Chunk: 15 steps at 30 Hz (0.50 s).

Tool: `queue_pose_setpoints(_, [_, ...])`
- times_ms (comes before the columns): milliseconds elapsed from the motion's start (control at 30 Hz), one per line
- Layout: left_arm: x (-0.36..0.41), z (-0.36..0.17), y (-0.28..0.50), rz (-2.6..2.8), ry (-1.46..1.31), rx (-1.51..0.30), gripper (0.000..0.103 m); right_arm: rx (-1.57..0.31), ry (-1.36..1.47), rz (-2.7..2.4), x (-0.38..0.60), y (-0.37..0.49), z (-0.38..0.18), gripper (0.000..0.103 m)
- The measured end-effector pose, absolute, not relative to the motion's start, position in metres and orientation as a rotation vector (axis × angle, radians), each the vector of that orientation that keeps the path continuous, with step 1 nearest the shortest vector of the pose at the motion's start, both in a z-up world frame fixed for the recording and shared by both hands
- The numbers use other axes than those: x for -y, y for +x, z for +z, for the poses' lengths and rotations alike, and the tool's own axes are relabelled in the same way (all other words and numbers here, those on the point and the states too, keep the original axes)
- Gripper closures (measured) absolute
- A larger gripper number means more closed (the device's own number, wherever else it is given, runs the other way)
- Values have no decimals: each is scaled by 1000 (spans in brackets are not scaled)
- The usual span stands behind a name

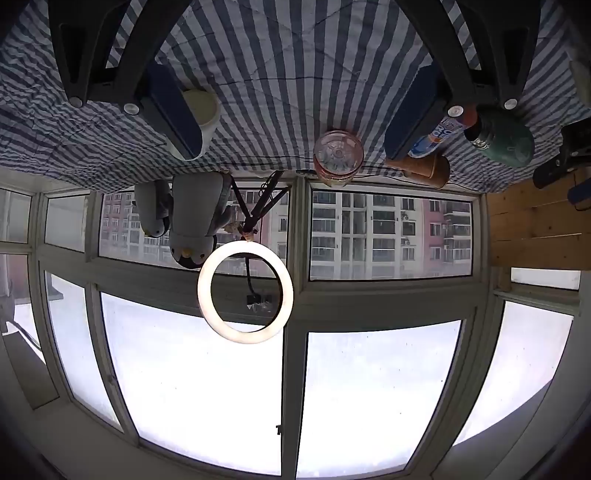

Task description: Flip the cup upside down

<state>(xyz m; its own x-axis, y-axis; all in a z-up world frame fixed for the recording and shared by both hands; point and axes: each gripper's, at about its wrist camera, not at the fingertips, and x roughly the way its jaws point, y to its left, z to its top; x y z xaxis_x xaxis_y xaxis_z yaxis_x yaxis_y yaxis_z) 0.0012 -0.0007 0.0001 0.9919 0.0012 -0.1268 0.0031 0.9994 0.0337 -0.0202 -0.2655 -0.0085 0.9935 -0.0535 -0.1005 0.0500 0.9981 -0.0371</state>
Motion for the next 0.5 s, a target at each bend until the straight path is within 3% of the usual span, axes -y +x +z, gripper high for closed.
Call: queue_pose_setpoints(500, [1,-3,0,-4,16,-119,0,-101,-31,-52,266,-19,-8,1])
